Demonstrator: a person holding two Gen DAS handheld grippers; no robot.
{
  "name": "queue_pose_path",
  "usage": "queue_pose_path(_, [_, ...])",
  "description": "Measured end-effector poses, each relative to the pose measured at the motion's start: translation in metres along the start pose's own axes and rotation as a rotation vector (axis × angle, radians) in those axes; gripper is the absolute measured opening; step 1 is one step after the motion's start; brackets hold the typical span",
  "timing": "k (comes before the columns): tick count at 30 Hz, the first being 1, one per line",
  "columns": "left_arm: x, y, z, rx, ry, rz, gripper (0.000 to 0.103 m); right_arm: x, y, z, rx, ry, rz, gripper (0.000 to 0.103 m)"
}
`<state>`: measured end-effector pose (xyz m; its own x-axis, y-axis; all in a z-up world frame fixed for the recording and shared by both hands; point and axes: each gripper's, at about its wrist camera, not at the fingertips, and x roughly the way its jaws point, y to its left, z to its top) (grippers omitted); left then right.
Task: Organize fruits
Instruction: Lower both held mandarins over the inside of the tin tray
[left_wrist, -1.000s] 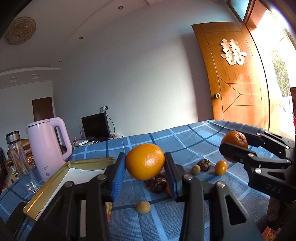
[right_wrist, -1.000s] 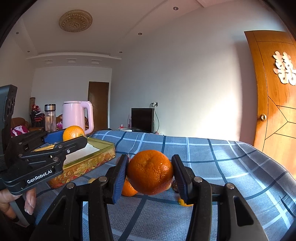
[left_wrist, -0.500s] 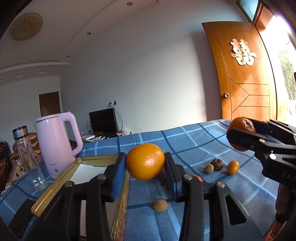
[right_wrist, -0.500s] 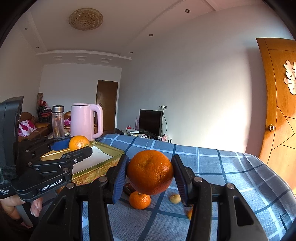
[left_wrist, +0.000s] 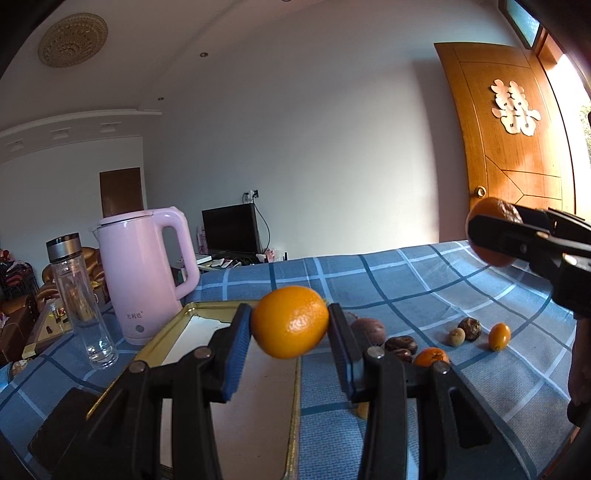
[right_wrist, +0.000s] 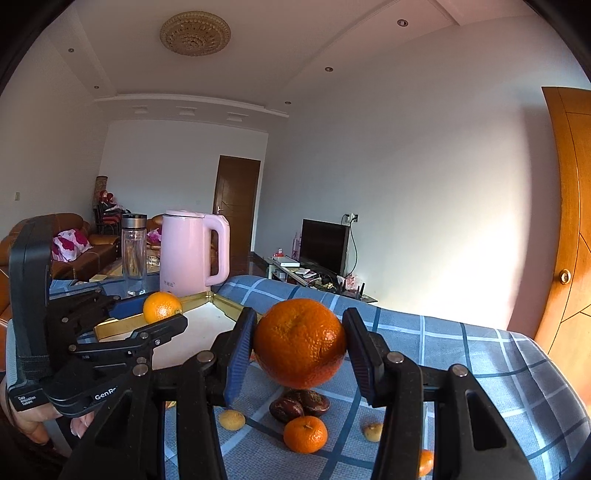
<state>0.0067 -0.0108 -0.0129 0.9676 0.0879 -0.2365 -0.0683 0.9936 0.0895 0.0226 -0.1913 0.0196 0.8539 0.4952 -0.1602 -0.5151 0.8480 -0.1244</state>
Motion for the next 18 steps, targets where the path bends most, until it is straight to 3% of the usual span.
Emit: queue_pose_path(18, [0.033, 0.068, -0.004, -0.029, 0.112, 0.140, 0.043, 0.061, 0.048, 0.037, -0.081, 0.043, 0.146, 0.050])
